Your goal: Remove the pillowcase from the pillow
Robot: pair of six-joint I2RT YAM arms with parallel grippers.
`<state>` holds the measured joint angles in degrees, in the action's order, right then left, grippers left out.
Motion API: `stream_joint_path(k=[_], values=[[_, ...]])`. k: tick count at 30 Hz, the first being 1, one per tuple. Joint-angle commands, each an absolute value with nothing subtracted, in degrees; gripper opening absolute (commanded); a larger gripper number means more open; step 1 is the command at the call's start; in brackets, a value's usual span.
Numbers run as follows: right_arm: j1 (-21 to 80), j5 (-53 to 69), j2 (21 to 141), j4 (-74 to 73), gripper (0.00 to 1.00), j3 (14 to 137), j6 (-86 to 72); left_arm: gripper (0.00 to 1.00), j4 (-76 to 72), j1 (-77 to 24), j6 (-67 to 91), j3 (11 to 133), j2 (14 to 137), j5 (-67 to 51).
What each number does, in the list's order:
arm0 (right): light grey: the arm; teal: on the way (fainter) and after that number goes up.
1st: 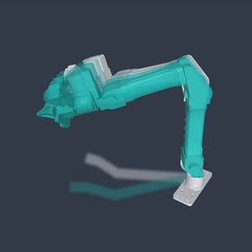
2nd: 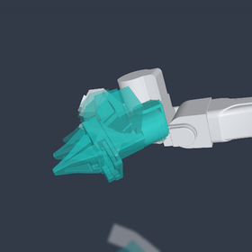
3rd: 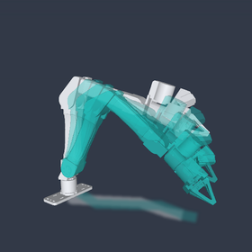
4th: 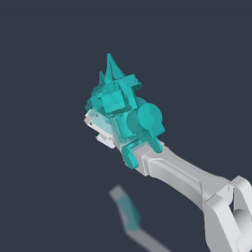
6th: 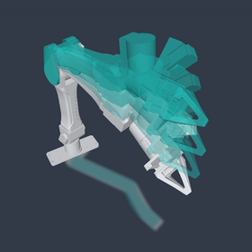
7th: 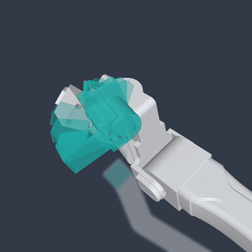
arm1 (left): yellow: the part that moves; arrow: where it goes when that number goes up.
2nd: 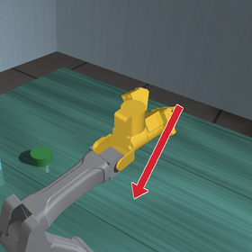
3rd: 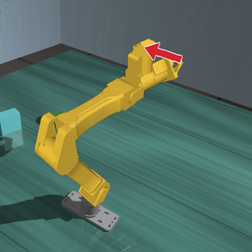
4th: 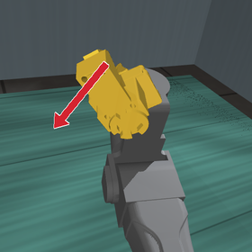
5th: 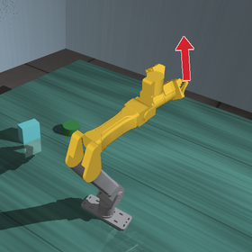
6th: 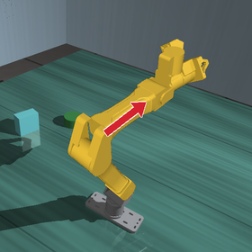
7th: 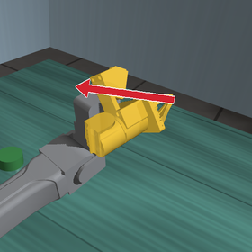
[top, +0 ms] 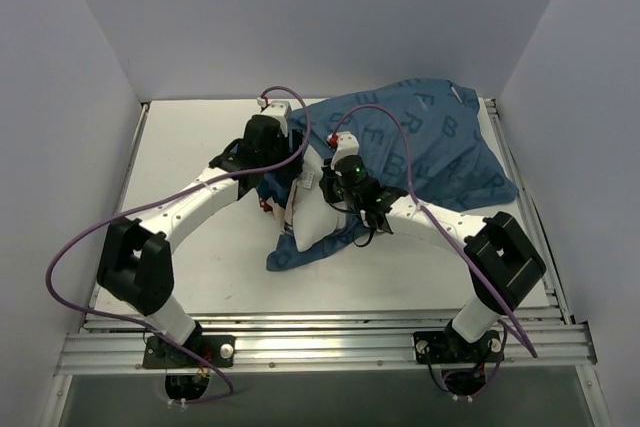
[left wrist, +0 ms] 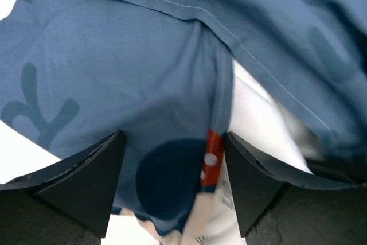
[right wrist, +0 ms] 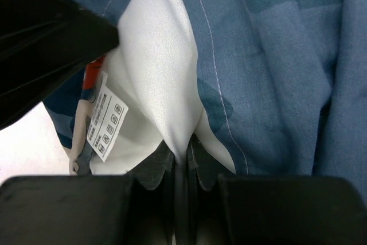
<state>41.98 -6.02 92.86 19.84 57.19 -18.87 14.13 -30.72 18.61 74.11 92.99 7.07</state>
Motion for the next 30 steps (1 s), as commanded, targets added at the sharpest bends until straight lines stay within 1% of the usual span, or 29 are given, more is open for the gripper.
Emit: stream_joint_path(k=[1,6,10,11,13,14,15,16,23,25,30], values=[[42.27,-4.22,92.29,12.83,0.0,54.23,-20.39,0.77,10.55,-31.11,16.96,77.25,95.79,13.53],[42.36,-4.13,90.97,12.66,0.0,53.0,-20.65,0.71,9.14,-31.11,18.54,77.7,98.26,12.48],[42.28,-5.18,89.92,11.17,0.0,51.95,-21.18,0.46,8.09,-31.03,19.95,77.26,99.4,14.41],[42.01,-5.53,89.65,10.73,0.0,51.77,-21.44,0.3,8.09,-30.68,20.21,77.17,99.49,15.11],[41.4,-6.94,88.43,9.24,0.0,50.45,-22.41,0.17,9.22,-29.89,21.62,76.99,99.58,17.74],[40.35,-7.47,87.81,8.79,0.0,49.84,-23.54,0.07,9.84,-28.75,23.01,76.73,99.49,18.62],[39.65,-7.73,87.37,8.35,0.0,48.53,-24.08,0.04,10.45,-27.96,23.64,76.38,99.23,19.33],[38.77,-7.73,86.23,7.13,0.0,47.82,-24.6,0.02,10.81,-27.17,24.25,75.85,98.53,20.12],[29.72,-6.42,79.9,3.52,0.0,41.84,-28.04,0.02,15.37,-19.7,32.41,70.67,96.24,25.57],[27.52,-6.24,78.14,1.76,0.0,41.57,-28.04,0.02,16.43,-17.42,34.36,69.44,96.59,25.84],[25.67,-4.84,72.96,-0.08,0.0,42.8,-27.78,0.02,17.66,-16.0,37.79,68.64,99.92,22.86]])
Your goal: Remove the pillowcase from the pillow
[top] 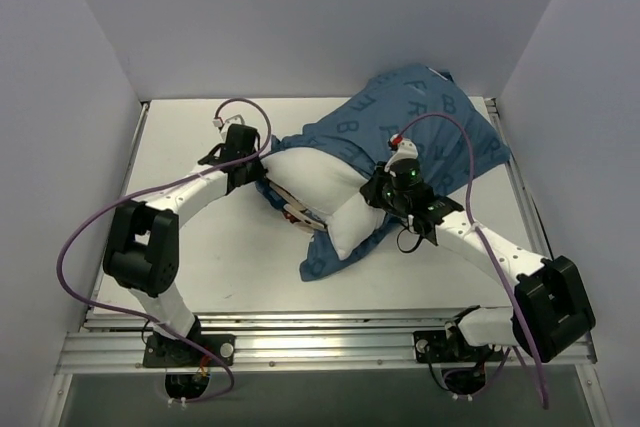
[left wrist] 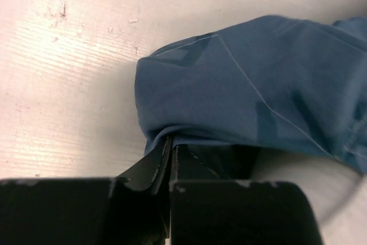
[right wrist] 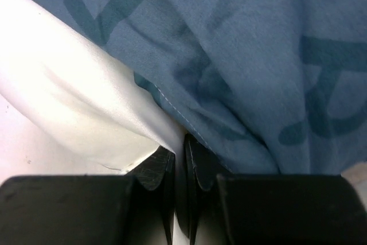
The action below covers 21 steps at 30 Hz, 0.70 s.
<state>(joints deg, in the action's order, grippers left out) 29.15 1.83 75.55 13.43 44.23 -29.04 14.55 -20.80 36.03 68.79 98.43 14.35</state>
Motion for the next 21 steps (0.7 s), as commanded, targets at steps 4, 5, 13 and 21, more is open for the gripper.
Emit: stream_joint_path(k=[4,5,13,21], values=[[25.49,-1.94,70.06,-1.15,0.0,44.38,-26.46,0.02,14.52,-16.0,39.02,66.98,103.26,16.1],[25.58,-1.32,69.61,-1.14,0.0,44.73,-26.19,0.03,13.55,-16.08,39.72,66.28,103.53,14.34],[25.66,8.35,63.9,-1.14,0.02,48.5,-21.98,0.62,1.41,-15.91,43.33,53.18,85.4,3.61],[25.75,7.03,60.73,-8.43,0.59,55.98,-17.06,0.94,14.14,-16.52,38.06,53.87,67.25,-3.13]])
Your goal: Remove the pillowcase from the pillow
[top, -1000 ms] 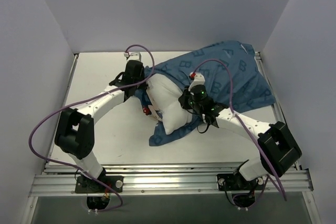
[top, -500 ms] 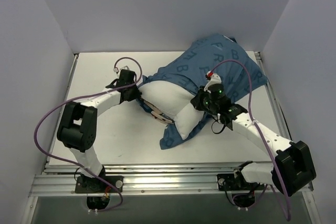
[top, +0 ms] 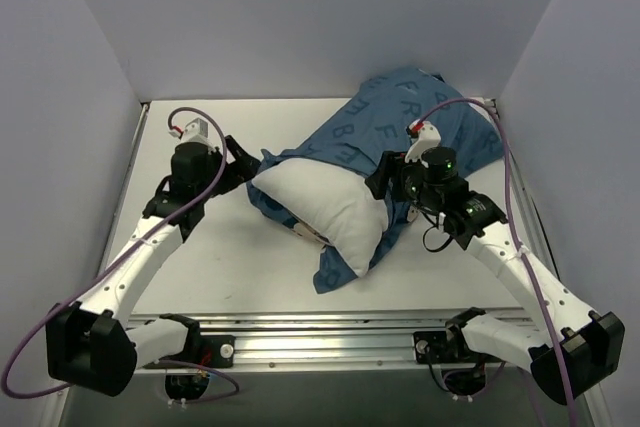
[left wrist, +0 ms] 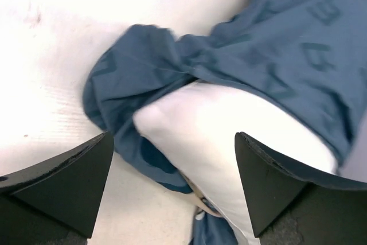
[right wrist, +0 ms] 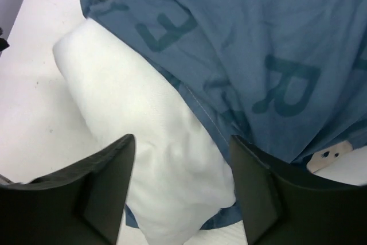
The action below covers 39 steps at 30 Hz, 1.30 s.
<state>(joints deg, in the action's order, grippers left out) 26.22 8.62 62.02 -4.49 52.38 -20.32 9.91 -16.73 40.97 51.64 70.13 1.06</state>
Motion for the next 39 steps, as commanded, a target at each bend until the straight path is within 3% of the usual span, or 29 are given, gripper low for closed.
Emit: stream_joint_path(k=[1,2,7,20,28,35,37,39], values=[[25.75,6.68,60.65,-8.79,0.64,56.42,-16.79,0.94,14.5,-17.22,37.71,53.96,66.8,-4.73],[25.58,5.64,60.73,-9.05,0.7,56.86,-16.61,0.94,14.85,-17.66,37.44,54.23,66.62,-6.23],[25.49,0.88,62.05,-9.23,0.82,56.69,-17.22,0.94,13.72,-26.69,39.45,54.85,69.34,-10.99],[25.4,0.18,69.51,-0.54,0.84,50.89,-18.98,0.94,-2.17,-38.32,53.52,56.07,83.04,-9.4],[28.12,4.04,75.67,8.96,0.76,48.17,-22.67,0.94,-8.08,-41.22,57.04,56.95,86.39,-8.44],[36.91,2.99,77.25,9.67,0.6,49.48,-25.4,0.94,-9.58,-41.13,56.87,56.78,87.8,-5.72],[37.35,3.34,76.99,9.41,0.56,49.92,-25.75,1.0,-9.49,-41.13,56.87,56.6,88.15,-4.84],[37.44,2.21,76.29,8.62,0.56,50.62,-25.31,0.79,-9.49,-41.22,56.78,56.52,88.24,-3.7]])
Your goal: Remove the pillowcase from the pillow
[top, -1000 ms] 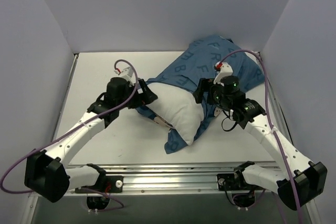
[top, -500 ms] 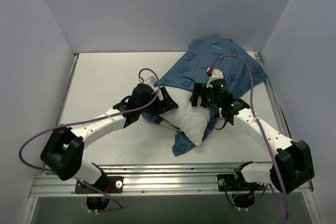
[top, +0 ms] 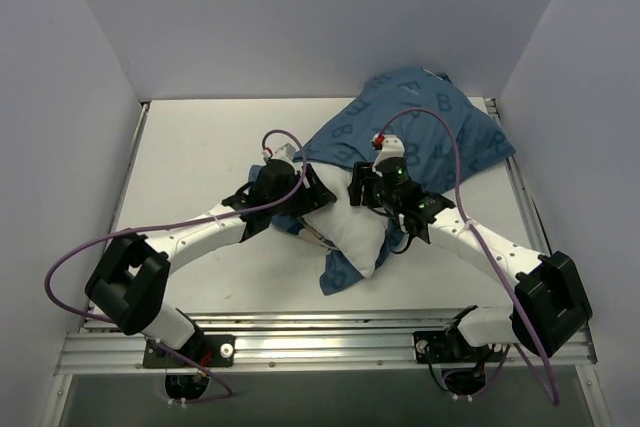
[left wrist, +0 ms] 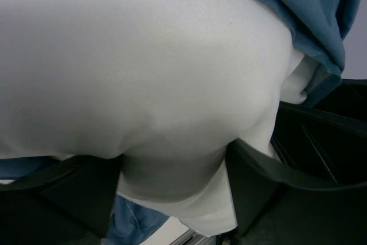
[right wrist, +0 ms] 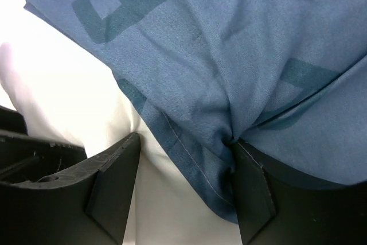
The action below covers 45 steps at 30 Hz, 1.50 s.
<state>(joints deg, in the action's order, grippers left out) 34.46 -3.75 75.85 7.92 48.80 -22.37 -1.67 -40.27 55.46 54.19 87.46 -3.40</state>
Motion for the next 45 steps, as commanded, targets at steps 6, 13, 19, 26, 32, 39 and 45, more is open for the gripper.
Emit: stream_joint_path(k=[6,13,19,26,32,39,45], values=[[35.35,-7.46,73.92,2.47,0.56,52.21,-22.41,0.02,-6.95,-40.52,55.64,56.16,86.14,-1.58],[28.04,-6.85,73.38,3.07,0.51,51.07,-22.41,0.02,3.22,-40.08,51.77,56.08,78.59,-1.05],[25.58,-7.65,75.67,5.1,0.32,50.45,-23.11,0.02,10.35,-39.12,49.4,55.55,72.26,-1.23],[17.34,-9.58,78.22,4.39,0.0,52.38,-24.6,0.02,20.38,-33.32,48.43,53.35,61.98,-4.04],[11.52,-11.95,84.98,5.62,0.0,60.28,-24.35,0.02,30.57,-29.8,48.34,54.75,51.96,-11.68],[9.75,-5.56,93.43,9.47,0.0,67.15,-24.17,0.02,37.8,-29.0,49.39,55.48,40.61,-9.93],[17.22,4.54,90.44,9.76,0.14,66.45,-23.91,0.02,17.96,-32.68,58.35,43.43,43.85,-14.07]])
